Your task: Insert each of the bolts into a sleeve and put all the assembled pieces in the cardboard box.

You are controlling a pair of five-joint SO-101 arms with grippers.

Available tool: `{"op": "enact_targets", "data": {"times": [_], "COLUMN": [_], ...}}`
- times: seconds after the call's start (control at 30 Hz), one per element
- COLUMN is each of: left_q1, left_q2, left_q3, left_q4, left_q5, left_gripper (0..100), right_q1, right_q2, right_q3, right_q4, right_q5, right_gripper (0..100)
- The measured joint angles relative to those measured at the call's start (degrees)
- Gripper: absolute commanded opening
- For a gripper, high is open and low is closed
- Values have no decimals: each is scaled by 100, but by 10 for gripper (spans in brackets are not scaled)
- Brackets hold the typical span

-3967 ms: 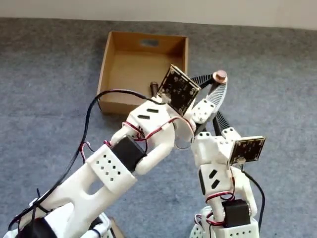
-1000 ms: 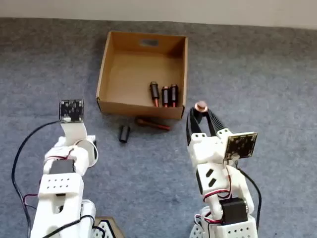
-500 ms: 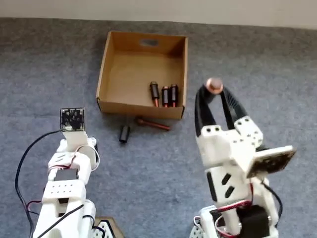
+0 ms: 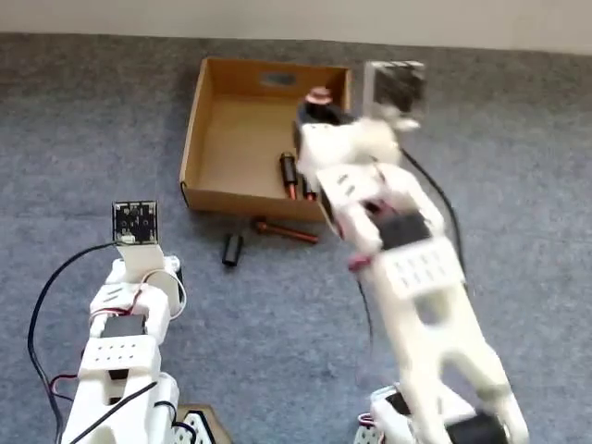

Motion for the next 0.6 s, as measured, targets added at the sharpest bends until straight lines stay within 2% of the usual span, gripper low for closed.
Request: {"op": "enact_targets", "data": {"times": [0.3,0.43,0.6], "left_q1": [0,0,0], "left_q2": [0,0,0], "left_q3": [0,0,0], "left_q4": [-9,-9,-9], "left_q5": [0,0,0], "left_gripper": [27,27,27], "right_q1": [-273,-642,-756], "right_q2": [2629,3604,4791], "right_q3": [-2145,-2673,-3323], "right_q4": [-9,-9,-9], "right_q5": [0,0,0], "right_gripper": [6,6,6]}}
